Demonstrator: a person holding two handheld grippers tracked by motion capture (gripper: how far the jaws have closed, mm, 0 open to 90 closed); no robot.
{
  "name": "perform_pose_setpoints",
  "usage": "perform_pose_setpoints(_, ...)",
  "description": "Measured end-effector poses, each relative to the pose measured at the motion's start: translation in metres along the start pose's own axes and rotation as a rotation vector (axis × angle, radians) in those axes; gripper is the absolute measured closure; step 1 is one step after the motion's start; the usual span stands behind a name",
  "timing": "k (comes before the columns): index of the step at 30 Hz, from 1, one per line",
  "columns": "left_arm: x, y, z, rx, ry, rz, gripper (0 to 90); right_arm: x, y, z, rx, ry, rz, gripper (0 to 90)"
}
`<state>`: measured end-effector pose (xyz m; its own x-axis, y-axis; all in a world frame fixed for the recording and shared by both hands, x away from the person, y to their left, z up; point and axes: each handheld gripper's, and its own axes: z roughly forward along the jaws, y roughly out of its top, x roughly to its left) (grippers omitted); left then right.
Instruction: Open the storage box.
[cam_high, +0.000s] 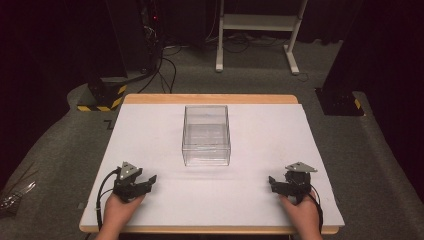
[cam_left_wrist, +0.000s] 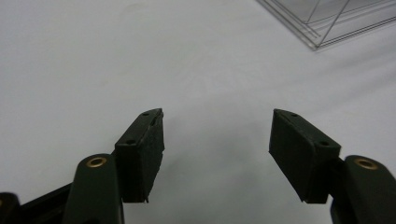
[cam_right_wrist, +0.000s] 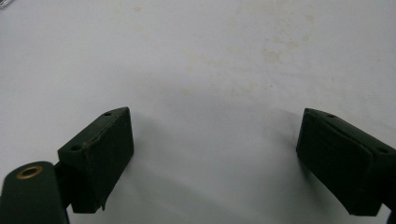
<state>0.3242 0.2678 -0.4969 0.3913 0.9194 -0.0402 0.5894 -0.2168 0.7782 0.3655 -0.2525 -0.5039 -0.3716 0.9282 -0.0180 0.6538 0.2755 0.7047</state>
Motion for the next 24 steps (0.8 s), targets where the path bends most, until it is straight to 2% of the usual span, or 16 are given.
perform_pose_setpoints(11,-0.014,0.007,-0.002,-0.045,-0.097,-0.038,37.4,0.000,0.000,0.000,0.000,0.000,0.000,11.0)
perform_pose_setpoints(20,-0.029,0.015,0.000,-0.079,-0.122,-0.024,39.7,0.000,0.000,0.000,0.000,0.000,-0.001,11.1)
perform_pose_setpoints(24,-0.037,0.019,0.001,-0.082,-0.139,-0.004,39.7,0.000,0.000,0.000,0.000,0.000,-0.001,11.1)
